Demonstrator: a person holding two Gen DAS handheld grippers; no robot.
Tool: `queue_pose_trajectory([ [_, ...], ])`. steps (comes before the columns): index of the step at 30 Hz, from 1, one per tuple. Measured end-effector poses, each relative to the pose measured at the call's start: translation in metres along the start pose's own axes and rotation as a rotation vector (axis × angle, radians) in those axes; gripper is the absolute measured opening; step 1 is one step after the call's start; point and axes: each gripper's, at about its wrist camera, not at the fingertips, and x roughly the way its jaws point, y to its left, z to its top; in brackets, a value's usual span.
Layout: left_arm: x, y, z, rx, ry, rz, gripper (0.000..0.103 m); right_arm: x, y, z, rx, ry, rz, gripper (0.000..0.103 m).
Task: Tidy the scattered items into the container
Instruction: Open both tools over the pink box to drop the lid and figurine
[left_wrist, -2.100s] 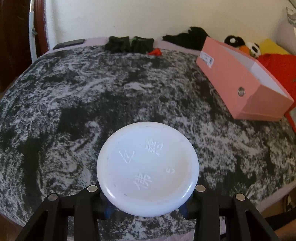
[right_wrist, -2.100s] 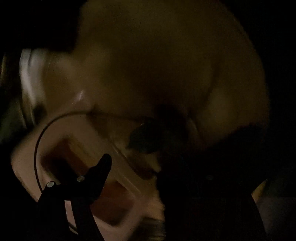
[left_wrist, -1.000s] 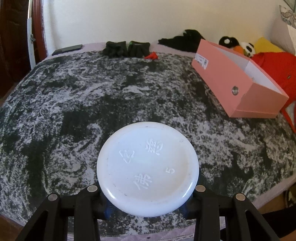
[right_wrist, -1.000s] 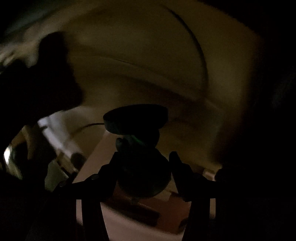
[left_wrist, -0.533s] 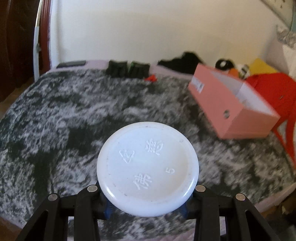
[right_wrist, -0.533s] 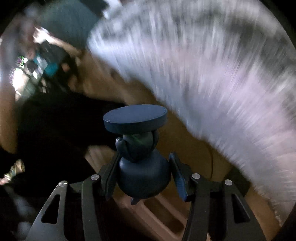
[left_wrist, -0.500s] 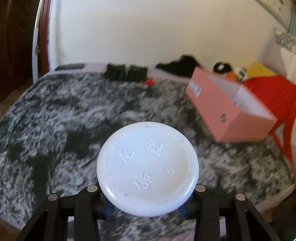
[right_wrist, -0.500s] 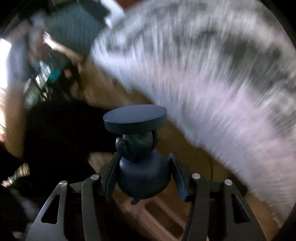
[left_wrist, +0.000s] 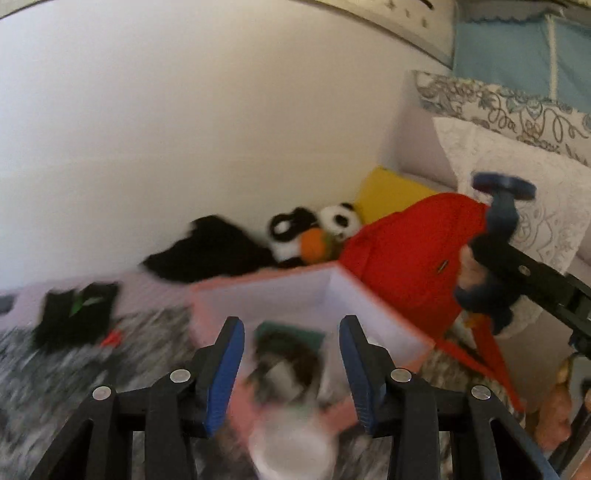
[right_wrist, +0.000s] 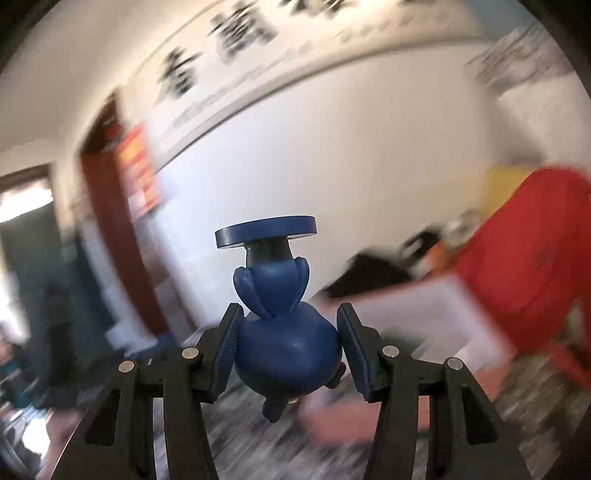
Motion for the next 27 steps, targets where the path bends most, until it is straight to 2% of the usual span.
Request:
queue_pose_trajectory([
  [1,0.024,-0.007,0.011,0.006,0.014,0.001,0.052,0.011,-0.011,0.012,0.01,-0.013,-0.037,0.055],
  [2,0.047,-0.009,0.015,0.003,0.039,0.019,0.056,0.031,-0.021,0.017,0.014,0.011,-0.055,0.056],
  [3,0.07,-0.011,0.019,-0.001,0.065,0.037,0.065,0.056,-0.031,0.018,0.015,0.054,-0.064,0.056],
  [4,0.091,-0.008,0.02,-0.016,0.094,0.057,0.066,0.081,-0.041,0.017,0.008,0.108,-0.085,0.063],
  [5,0.108,-0.004,0.016,-0.03,0.129,0.086,0.065,0.106,-0.051,0.014,-0.004,0.169,-0.113,0.088],
  [6,0.123,0.0,0.013,-0.044,0.16,0.11,0.065,0.124,-0.061,0.008,-0.005,0.217,-0.142,0.096],
  [9,0.125,0.012,-0.007,-0.071,0.173,0.115,0.068,0.15,-0.089,-0.003,-0.017,0.293,-0.186,0.097],
  [11,0.119,0.016,-0.025,-0.045,0.177,0.156,0.071,0.154,-0.108,-0.004,-0.015,0.314,-0.207,0.097],
  [15,0.085,0.03,-0.073,-0.067,0.214,0.151,0.073,0.143,-0.122,-0.015,-0.001,0.334,-0.19,0.097],
  [19,0.038,0.059,-0.129,-0.125,0.24,0.153,0.076,0.099,-0.128,-0.097,-0.034,0.408,-0.204,0.097],
  [22,0.015,0.086,-0.162,-0.203,0.253,0.19,0.079,0.083,-0.177,-0.151,0.134,0.562,-0.27,0.098],
  [24,0.004,0.103,-0.182,-0.254,0.268,0.203,0.079,0.088,-0.205,-0.192,0.26,0.66,-0.251,0.098],
  [27,-0.009,0.124,-0.202,-0.309,0.299,0.228,0.079,0.103,-0.219,-0.229,0.33,0.713,-0.308,0.098],
])
